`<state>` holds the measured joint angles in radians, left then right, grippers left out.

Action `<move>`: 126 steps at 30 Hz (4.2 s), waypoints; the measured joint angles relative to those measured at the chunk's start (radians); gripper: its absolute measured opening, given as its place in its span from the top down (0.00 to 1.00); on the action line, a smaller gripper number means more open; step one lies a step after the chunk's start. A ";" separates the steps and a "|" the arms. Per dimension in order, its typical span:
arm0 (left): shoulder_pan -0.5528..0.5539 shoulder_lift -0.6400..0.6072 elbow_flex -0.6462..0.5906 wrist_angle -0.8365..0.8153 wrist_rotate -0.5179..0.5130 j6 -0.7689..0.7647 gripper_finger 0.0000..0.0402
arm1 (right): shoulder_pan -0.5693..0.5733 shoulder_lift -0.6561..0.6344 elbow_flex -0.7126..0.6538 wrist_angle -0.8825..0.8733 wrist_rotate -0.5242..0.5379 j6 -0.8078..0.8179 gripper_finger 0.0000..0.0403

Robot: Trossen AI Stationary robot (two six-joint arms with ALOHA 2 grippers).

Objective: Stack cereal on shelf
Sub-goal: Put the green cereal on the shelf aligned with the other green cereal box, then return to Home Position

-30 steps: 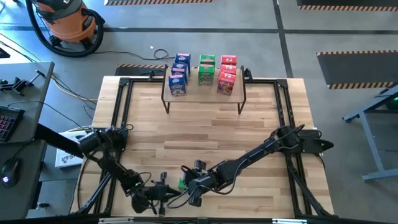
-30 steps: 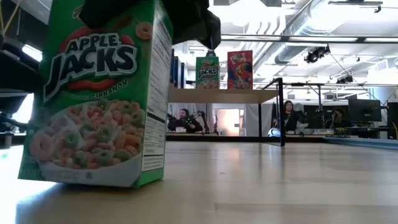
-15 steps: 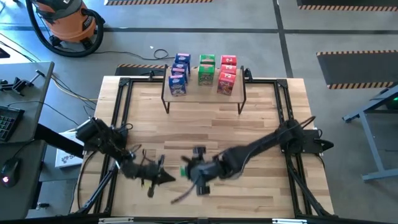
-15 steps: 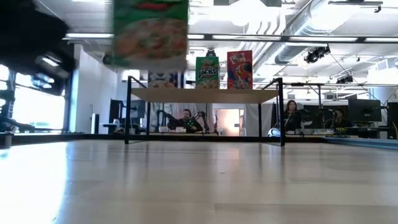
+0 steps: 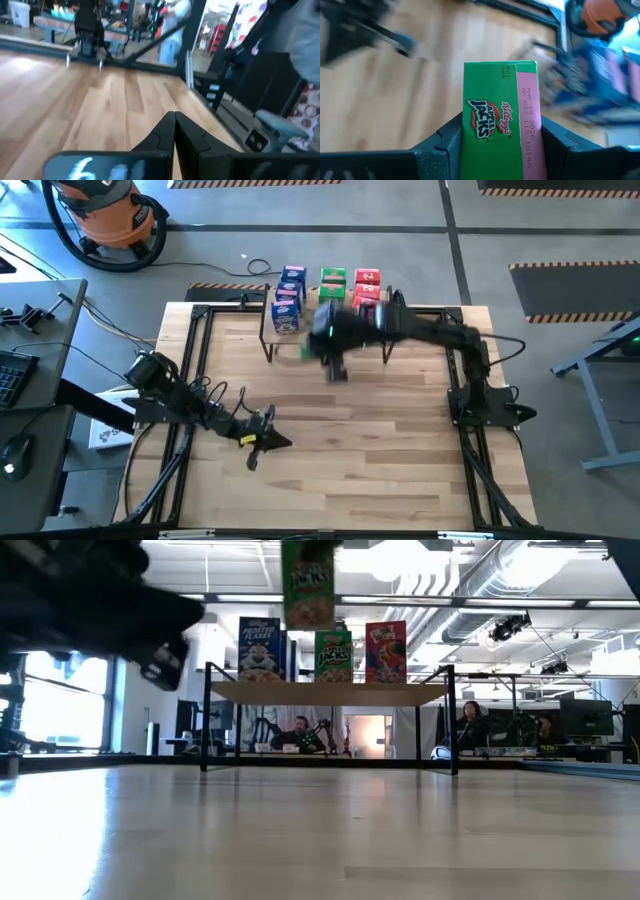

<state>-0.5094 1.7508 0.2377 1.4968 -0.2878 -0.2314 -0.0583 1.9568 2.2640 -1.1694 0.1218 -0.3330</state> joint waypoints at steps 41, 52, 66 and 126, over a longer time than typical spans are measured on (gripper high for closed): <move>0.247 -0.096 -0.003 0.011 0.229 -0.027 1.00 | -0.401 0.116 0.050 -0.047 -0.319 -0.041 0.58; 0.247 -0.096 -0.003 0.011 0.229 -0.028 1.00 | -0.384 0.115 0.050 -0.059 -0.234 -0.033 0.49; 0.247 -0.096 -0.003 0.012 0.232 -0.029 1.00 | -0.384 0.102 0.087 -0.048 -0.181 -0.043 0.49; 0.745 -0.978 -0.003 -1.052 0.474 0.262 1.00 | 0.016 -1.117 -1.959 1.664 0.003 0.202 1.00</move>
<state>0.2354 0.7729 0.2350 0.4451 0.1861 0.0305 -0.0421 0.8397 0.3054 0.4941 0.1244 -0.1308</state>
